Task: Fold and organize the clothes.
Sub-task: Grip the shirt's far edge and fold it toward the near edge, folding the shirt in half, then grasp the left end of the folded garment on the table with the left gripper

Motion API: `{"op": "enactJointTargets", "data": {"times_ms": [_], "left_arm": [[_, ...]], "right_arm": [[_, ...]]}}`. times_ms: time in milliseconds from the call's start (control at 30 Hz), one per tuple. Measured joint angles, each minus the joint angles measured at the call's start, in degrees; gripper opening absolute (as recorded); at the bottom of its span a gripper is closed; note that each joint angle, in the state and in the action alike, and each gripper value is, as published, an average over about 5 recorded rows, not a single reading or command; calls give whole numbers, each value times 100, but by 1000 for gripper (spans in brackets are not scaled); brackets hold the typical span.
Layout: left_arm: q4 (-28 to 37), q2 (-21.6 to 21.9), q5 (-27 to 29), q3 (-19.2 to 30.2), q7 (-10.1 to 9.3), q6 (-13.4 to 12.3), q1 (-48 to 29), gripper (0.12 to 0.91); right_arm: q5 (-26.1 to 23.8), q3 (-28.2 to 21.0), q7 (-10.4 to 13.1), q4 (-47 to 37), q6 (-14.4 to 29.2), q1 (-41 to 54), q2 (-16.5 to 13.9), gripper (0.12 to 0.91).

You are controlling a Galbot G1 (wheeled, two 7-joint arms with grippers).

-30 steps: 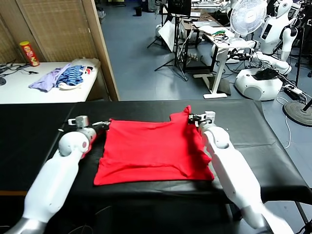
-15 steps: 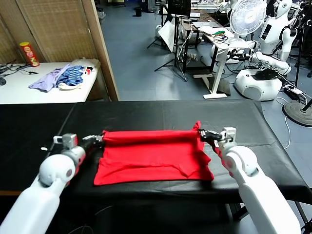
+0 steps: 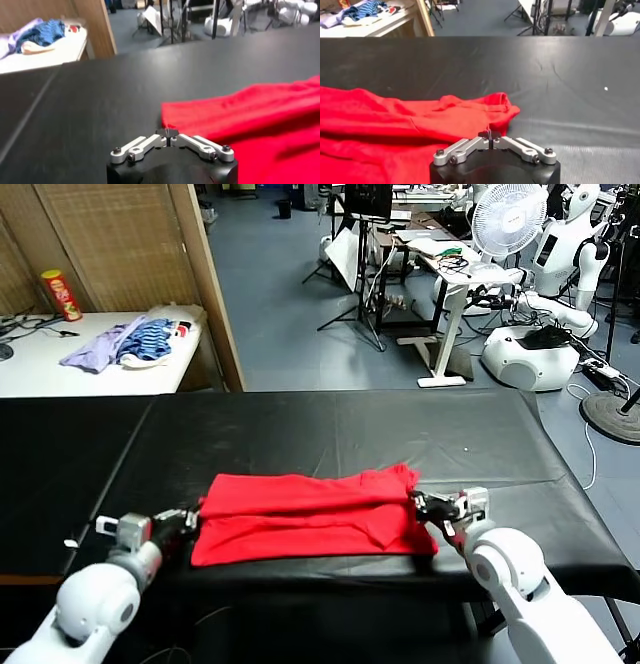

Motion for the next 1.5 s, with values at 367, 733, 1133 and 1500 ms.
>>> {"op": "enactJointTargets", "data": {"times_ms": [367, 733, 1133, 1500], "left_arm": [[-19, -153, 0, -233, 4, -33, -267, 747], [986, -489, -1168, 203, -49, 101, -1358, 798], [1568, -626, -1437, 336, 11, -13, -1629, 548], [1539, -965, -65, 376, -174, -842, -1396, 132]], "right_arm": [[-452, 221, 293, -164, 426, 343, 377, 781], [-956, -399, 274, -1411, 452, 1184, 1012, 798], [-1189, -519, 234, -1820, 576, 1333, 1316, 681], [-2032, -592, 782, -1963, 1363, 1060, 1720, 156]]}}
